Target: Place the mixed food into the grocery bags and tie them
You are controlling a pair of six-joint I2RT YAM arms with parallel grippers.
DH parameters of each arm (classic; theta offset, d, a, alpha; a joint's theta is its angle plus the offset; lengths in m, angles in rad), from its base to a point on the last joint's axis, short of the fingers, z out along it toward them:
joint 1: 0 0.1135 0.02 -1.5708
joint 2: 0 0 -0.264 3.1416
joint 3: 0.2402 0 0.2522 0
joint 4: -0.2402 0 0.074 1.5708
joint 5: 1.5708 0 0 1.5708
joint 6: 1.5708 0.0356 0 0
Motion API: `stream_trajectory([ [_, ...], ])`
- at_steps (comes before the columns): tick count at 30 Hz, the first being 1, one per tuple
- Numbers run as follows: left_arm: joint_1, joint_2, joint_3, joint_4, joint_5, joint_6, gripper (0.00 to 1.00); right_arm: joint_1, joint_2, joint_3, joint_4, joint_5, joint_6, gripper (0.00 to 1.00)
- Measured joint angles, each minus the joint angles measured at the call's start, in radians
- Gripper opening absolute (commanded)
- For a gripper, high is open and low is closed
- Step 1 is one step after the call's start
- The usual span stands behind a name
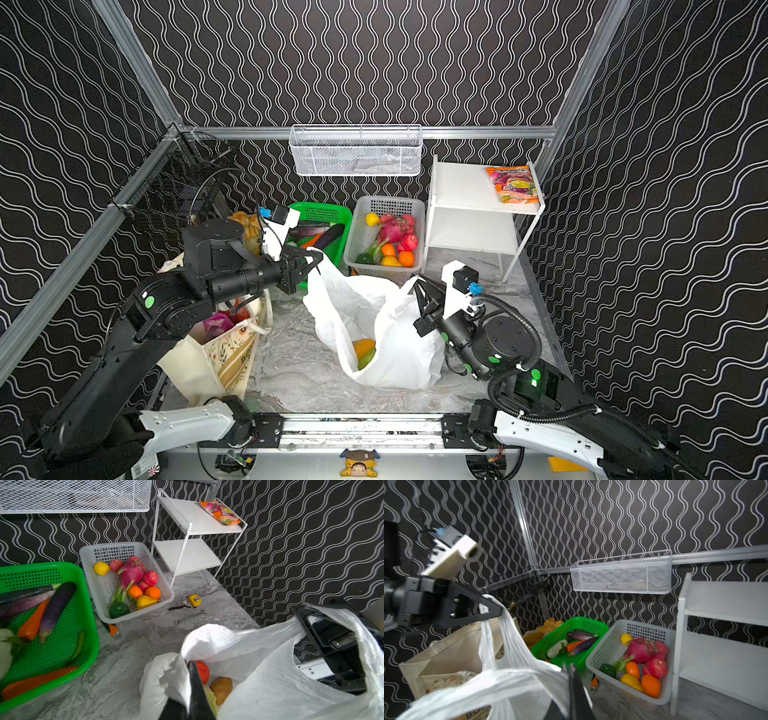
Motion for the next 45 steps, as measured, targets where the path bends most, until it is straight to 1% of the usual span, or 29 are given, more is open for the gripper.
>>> stream_trajectory([
  [2, 0.0, 0.035, 0.022, -0.047, -0.056, 0.0, 0.01, -0.133, 0.037, 0.022, -0.048, -0.07, 0.06, 0.0],
  [4, 0.0, 0.066, 0.022, -0.075, -0.106, 0.0, 0.1, -0.293, 0.087, 0.036, -0.076, -0.195, 0.124, 0.0],
  [6, 0.001, 0.083, 0.015, -0.097, -0.131, 0.004, 0.4, -0.437, 0.144, 0.037, -0.099, -0.337, 0.188, 0.0],
  [8, 0.001, 0.092, 0.017, -0.111, -0.144, 0.003, 0.61, -0.549, 0.203, 0.027, -0.119, -0.491, 0.251, 0.0],
  [10, 0.001, 0.098, 0.034, -0.125, -0.159, 0.003, 0.8, -0.611, 0.235, 0.017, -0.135, -0.605, 0.306, 0.0],
  [13, 0.001, 0.091, 0.072, -0.133, -0.187, 0.004, 0.92, -0.664, 0.246, 0.001, -0.133, -0.723, 0.352, 0.0],
  [14, 0.001, 0.081, 0.082, -0.13, -0.196, 0.008, 0.95, -0.675, 0.245, -0.005, -0.129, -0.738, 0.367, 0.0],
  [15, 0.001, 0.071, 0.088, -0.128, -0.199, 0.017, 0.94, -0.684, 0.244, -0.011, -0.125, -0.753, 0.376, 0.0],
  [17, 0.001, 0.047, 0.098, -0.111, -0.185, 0.034, 0.89, -0.699, 0.237, -0.024, -0.123, -0.782, 0.393, 0.0],
  [18, 0.001, 0.041, 0.102, -0.098, -0.158, 0.047, 0.86, -0.702, 0.233, -0.028, -0.122, -0.792, 0.394, 0.0],
  [19, 0.001, 0.04, 0.111, -0.081, -0.116, 0.058, 0.83, -0.705, 0.23, -0.03, -0.121, -0.801, 0.402, 0.0],
  [21, 0.0, 0.063, 0.136, -0.043, 0.0, 0.081, 0.81, -0.706, 0.221, -0.032, -0.118, -0.813, 0.408, 0.0],
  [23, -0.009, 0.114, 0.187, -0.013, 0.124, 0.084, 0.8, -0.71, 0.214, -0.034, -0.117, -0.82, 0.407, 0.0],
  [25, -0.037, 0.186, 0.248, 0.002, 0.211, 0.089, 0.81, -0.711, 0.209, -0.037, -0.117, -0.828, 0.407, 0.0],
  [26, -0.061, 0.227, 0.284, 0.0, 0.245, 0.097, 0.81, -0.711, 0.205, -0.04, -0.117, -0.832, 0.404, 0.0],
  [28, -0.108, 0.295, 0.349, -0.016, 0.278, 0.105, 0.83, -0.711, 0.196, -0.047, -0.116, -0.838, 0.4, 0.0],
  [32, -0.177, 0.435, 0.486, -0.075, 0.288, 0.107, 0.83, -0.711, 0.169, -0.066, -0.108, -0.848, 0.386, 0.0],
  [36, -0.192, 0.566, 0.567, -0.16, 0.23, 0.103, 0.79, -0.711, 0.15, -0.082, -0.092, -0.858, 0.374, 0.0],
  [39, -0.201, 0.639, 0.617, -0.217, 0.228, 0.1, 0.74, -0.711, 0.14, -0.087, -0.081, -0.874, 0.355, 0.0],
  [41, -0.21, 0.671, 0.643, -0.234, 0.228, 0.101, 0.66, -0.711, 0.135, -0.089, -0.08, -0.881, 0.336, 0.0],
  [43, -0.212, 0.69, 0.655, -0.248, 0.23, 0.101, 0.6, -0.711, 0.132, -0.09, -0.079, -0.888, 0.332, 0.0],
  [45, -0.213, 0.704, 0.66, -0.254, 0.239, 0.101, 0.52, -0.711, 0.133, -0.09, -0.079, -0.893, 0.329, 0.0],
])
